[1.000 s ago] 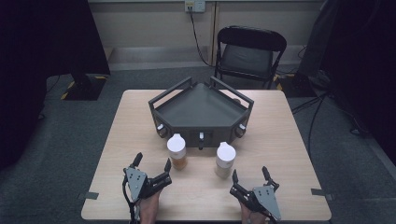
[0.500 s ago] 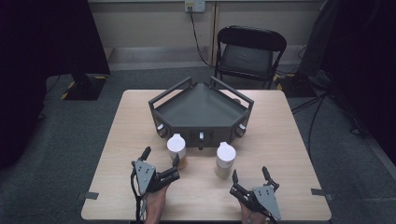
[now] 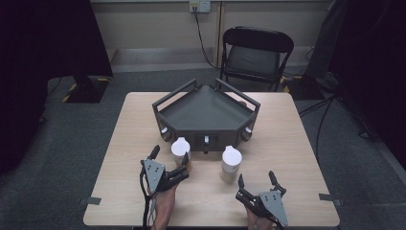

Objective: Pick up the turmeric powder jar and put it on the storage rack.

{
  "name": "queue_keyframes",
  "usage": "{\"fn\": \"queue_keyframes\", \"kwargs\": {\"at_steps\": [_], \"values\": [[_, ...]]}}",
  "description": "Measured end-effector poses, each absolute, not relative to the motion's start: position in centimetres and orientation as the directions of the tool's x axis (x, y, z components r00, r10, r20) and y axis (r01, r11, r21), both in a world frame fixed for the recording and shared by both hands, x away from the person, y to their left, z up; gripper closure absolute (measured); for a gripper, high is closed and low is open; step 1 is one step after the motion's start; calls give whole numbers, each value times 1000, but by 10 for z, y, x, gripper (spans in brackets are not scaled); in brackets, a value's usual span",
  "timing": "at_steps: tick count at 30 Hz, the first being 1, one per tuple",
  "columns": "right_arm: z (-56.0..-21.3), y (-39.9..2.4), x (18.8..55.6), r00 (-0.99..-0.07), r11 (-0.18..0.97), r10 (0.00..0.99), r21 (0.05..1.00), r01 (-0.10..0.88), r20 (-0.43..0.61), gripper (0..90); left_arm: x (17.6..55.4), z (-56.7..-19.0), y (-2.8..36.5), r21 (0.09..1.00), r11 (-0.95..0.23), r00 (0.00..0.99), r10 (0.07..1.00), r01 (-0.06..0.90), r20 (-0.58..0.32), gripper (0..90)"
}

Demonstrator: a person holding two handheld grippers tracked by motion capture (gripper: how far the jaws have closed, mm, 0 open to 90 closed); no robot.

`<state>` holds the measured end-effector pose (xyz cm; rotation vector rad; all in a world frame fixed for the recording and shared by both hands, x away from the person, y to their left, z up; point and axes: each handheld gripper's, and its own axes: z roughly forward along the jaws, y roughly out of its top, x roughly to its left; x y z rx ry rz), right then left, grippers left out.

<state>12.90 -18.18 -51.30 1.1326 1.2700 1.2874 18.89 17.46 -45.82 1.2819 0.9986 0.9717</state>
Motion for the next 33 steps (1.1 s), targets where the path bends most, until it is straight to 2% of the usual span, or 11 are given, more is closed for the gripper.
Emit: {"fn": "queue_keyframes", "kwargs": {"at_steps": [15, 21, 33], "values": [[-513, -182, 129, -101, 10, 995, 1000, -26, -12, 7, 207, -469, 160, 999, 21, 285, 958, 50, -35, 89], [-513, -182, 129, -103, 10, 995, 1000, -26, -12, 7, 214, -469, 160, 994, 40, 293, 954, 99, -68, 137], [-513, -182, 128, -104, 9, 994, 1000, -25, -12, 7, 219, -468, 156, 991, 42, 285, 955, 130, -78, 276]]}}
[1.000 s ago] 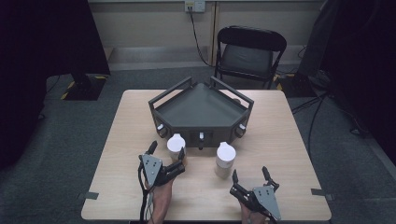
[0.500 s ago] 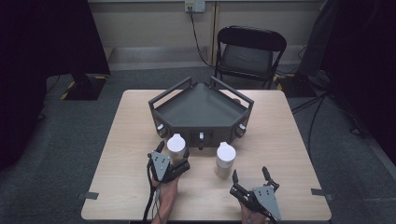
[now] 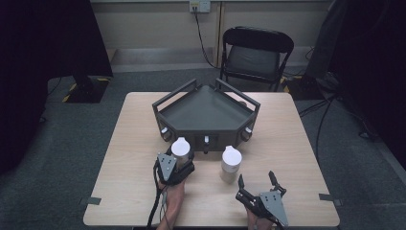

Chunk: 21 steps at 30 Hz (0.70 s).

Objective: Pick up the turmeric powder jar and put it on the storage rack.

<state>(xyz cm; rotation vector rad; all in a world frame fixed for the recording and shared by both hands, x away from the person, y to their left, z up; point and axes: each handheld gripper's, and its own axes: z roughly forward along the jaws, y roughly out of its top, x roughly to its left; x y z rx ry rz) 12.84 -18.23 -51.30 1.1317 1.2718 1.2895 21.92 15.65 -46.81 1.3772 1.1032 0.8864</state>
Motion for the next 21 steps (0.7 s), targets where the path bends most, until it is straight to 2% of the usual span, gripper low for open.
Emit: {"fn": "queue_keyframes", "kwargs": {"at_steps": [21], "values": [[-513, -182, 128, -105, 9, 994, 1000, -26, -12, 7, 216, -466, 151, 992, 23, 273, 960, 122, -55, 303]]}}
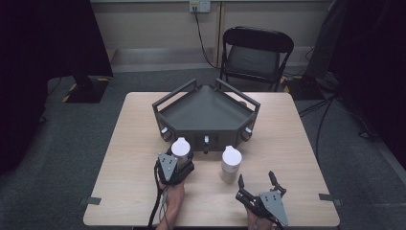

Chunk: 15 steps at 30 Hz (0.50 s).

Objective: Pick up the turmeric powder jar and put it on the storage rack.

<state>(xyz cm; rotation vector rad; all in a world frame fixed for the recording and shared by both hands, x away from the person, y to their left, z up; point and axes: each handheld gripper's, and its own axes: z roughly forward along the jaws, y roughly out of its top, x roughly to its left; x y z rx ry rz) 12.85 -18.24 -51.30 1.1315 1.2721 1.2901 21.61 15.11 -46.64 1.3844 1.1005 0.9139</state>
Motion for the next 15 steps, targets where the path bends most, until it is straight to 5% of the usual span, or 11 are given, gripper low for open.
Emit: {"fn": "queue_keyframes", "kwargs": {"at_steps": [15], "values": [[-513, -182, 128, -105, 9, 994, 1000, -26, -12, 7, 214, -458, 157, 994, -7, 314, 949, 110, -28, 304]]}}
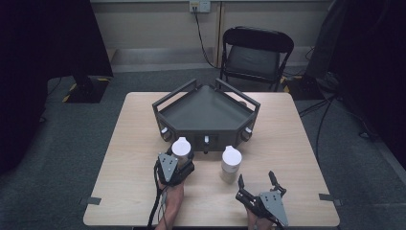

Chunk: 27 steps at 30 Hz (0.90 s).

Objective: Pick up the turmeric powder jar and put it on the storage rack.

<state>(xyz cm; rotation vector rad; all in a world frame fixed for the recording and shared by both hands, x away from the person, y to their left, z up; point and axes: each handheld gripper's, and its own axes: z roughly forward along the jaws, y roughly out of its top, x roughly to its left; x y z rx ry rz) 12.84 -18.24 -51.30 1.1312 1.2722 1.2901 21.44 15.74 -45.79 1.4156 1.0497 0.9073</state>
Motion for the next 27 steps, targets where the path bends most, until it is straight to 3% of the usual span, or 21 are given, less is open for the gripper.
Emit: {"fn": "queue_keyframes", "kwargs": {"at_steps": [27], "values": [[-513, -182, 128, -105, 9, 994, 1000, -26, -12, 7, 215, -426, 178, 998, -16, 411, 911, 61, -11, 304]]}}
